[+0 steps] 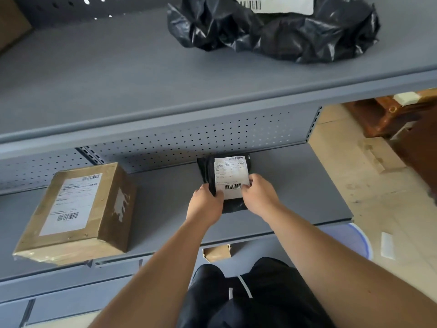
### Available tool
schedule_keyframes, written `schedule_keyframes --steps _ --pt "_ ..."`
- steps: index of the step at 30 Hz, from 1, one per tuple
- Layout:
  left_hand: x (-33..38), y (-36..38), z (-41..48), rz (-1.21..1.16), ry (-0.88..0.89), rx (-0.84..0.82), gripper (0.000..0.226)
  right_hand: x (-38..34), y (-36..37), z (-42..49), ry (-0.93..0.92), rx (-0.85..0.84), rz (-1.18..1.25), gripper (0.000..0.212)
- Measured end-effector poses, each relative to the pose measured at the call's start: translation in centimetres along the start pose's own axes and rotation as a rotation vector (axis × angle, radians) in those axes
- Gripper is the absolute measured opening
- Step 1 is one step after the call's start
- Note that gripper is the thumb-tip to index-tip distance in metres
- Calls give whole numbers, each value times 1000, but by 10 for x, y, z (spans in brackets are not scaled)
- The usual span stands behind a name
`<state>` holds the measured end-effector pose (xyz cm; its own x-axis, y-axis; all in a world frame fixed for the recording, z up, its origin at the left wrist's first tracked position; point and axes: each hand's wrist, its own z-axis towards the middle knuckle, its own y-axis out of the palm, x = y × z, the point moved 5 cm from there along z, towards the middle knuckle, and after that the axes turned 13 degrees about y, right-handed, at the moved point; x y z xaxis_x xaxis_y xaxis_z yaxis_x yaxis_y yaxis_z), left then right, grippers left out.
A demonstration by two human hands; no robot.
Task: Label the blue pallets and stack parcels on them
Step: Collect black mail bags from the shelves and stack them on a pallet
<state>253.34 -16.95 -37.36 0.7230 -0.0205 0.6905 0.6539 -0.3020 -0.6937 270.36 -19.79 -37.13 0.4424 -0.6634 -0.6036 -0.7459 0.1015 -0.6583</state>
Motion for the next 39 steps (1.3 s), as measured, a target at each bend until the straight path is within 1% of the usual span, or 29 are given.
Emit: schedule_keyframes --steps 4,6,10,15,18,21,25,28,33,39 --pt "-11 0 -2 -143 -97 34 14 5 5 -1 84 -23 139 18" --pt "-14 -1 -8 -194 -140 31 13 6 5 -5 106 -33 159 13" --pt "-9 -10 -23 -212 -155 13 13 0 -1 -21 108 -71 168 23" --pt "7 -39 -50 -248 -187 49 18 -20 -19 -53 92 -78 178 23" --pt "20 -61 -66 -281 -203 79 18 -31 -29 -72 122 -80 168 27" --pt "29 -81 -83 -335 -242 121 19 -40 -36 -90 142 -101 218 27" --pt "34 -97 -98 -431 -268 148 25 -52 -46 -109 122 -126 275 27" --pt "34 -103 -110 -484 -273 176 29 -54 -48 -117 120 -167 306 25" --pt "36 -113 -132 -543 -259 261 32 -58 -52 -126 76 -237 349 29" --pt "48 -124 -170 -612 -298 415 35 -72 -60 -140 -5 -379 326 29"
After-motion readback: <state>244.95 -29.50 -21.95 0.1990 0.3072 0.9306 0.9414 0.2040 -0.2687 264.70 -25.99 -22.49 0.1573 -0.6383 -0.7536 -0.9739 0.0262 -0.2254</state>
